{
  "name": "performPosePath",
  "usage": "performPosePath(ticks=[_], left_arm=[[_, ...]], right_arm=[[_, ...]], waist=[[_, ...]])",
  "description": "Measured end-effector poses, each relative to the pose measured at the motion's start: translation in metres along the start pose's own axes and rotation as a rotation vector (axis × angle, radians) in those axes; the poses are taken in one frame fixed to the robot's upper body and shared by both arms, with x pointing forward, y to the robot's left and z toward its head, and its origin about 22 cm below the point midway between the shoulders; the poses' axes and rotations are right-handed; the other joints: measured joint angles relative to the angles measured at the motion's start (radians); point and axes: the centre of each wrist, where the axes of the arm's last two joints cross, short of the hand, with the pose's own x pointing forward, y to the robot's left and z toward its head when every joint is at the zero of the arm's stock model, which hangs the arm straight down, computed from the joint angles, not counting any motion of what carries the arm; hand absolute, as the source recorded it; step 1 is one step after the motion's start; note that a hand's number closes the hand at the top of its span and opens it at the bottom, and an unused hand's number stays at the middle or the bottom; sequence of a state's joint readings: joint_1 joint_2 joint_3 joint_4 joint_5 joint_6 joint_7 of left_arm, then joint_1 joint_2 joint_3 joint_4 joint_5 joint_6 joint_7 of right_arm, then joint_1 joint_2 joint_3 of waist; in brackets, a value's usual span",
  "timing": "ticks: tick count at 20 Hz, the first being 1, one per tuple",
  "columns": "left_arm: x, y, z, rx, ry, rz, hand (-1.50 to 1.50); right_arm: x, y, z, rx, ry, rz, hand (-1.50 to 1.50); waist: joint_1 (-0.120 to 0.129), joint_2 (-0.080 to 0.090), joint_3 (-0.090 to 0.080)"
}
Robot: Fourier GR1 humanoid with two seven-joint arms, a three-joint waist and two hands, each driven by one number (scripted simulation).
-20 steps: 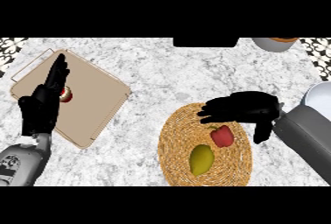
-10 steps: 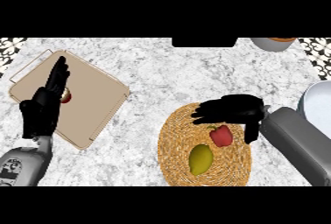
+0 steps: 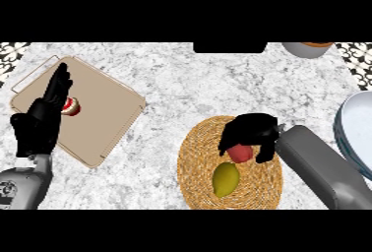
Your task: Pick the bell pepper from the placemat and place it in the bowl
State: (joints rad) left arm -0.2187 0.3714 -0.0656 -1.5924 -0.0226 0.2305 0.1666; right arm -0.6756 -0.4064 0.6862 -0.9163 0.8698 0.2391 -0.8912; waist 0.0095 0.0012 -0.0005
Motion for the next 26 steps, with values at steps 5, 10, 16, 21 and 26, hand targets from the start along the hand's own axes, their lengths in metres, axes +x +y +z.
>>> performPosePath(ticks=[5, 10, 16, 21, 26], left_arm=[[-0.002, -0.009, 0.002, 0.004, 0.002, 0.008, 0.00], [0.001, -0.007, -0.004, -0.002, 0.004, 0.006, 0.00], [-0.008, 0.000, 0.003, 0.014, 0.021, -0.001, 0.00], [-0.019, 0.012, 0.010, 0.072, 0.067, -0.015, 0.00], [-0.024, 0.021, 0.015, 0.112, 0.095, -0.024, 0.00]], right_arm=[[-0.003, 0.008, -0.007, -0.016, -0.043, 0.045, 1.50], [-0.004, 0.009, -0.013, -0.038, -0.064, 0.043, 1.50], [0.005, 0.019, -0.011, -0.124, 0.032, -0.035, 1.50], [0.015, 0.057, -0.011, -0.273, 0.363, -0.227, 1.50], [0.041, 0.072, -0.027, -0.468, 0.539, -0.374, 1.50]], waist=[[-0.002, -0.007, -0.007], [-0.005, -0.009, -0.009], [-0.026, -0.016, -0.007], [-0.104, -0.051, -0.016], [-0.148, -0.065, -0.019]])
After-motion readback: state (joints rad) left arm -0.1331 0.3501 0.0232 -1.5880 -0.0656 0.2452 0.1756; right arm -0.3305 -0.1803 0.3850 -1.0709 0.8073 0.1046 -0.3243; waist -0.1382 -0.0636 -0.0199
